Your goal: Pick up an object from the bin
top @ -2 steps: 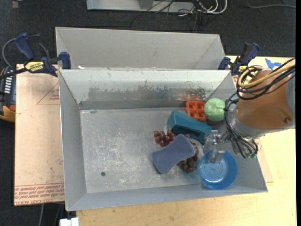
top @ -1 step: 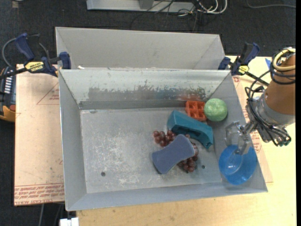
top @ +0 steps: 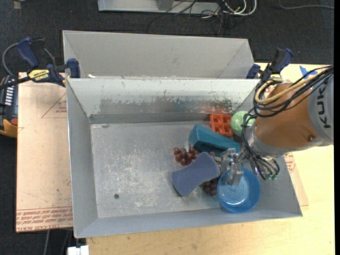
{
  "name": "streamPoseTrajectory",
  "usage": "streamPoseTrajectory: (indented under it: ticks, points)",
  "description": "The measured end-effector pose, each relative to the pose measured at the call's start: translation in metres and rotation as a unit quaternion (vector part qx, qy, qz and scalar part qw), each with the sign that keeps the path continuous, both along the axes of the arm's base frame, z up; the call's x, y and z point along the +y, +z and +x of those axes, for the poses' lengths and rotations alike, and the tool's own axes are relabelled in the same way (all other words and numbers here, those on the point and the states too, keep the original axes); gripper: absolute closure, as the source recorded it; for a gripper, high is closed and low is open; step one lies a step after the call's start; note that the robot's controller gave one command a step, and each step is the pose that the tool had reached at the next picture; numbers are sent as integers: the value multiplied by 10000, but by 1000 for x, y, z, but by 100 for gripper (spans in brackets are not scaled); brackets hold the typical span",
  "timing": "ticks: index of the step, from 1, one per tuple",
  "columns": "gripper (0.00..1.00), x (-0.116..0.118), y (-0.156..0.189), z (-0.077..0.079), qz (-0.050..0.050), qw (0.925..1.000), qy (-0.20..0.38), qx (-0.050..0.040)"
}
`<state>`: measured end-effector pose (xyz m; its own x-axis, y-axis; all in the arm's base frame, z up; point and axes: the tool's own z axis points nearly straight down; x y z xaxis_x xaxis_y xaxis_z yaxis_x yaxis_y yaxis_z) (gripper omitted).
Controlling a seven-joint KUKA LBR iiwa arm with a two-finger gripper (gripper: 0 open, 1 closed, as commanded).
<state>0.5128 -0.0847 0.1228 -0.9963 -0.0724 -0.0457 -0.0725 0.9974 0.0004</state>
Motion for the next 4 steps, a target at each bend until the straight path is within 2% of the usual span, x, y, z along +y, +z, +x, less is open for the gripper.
streamPoseTrajectory:
  ticks: [1, 2, 3, 4]
  points:
    - [100, -44, 52, 1, -121, 9863, 1644, -60]
    - [100, -7, -3, -6, 8, 9999, 146, -13]
    - [100, -41, 240, 14, -129, 9888, 1484, -91]
    - [100, -43, 251, 16, -140, 9881, 1528, -109]
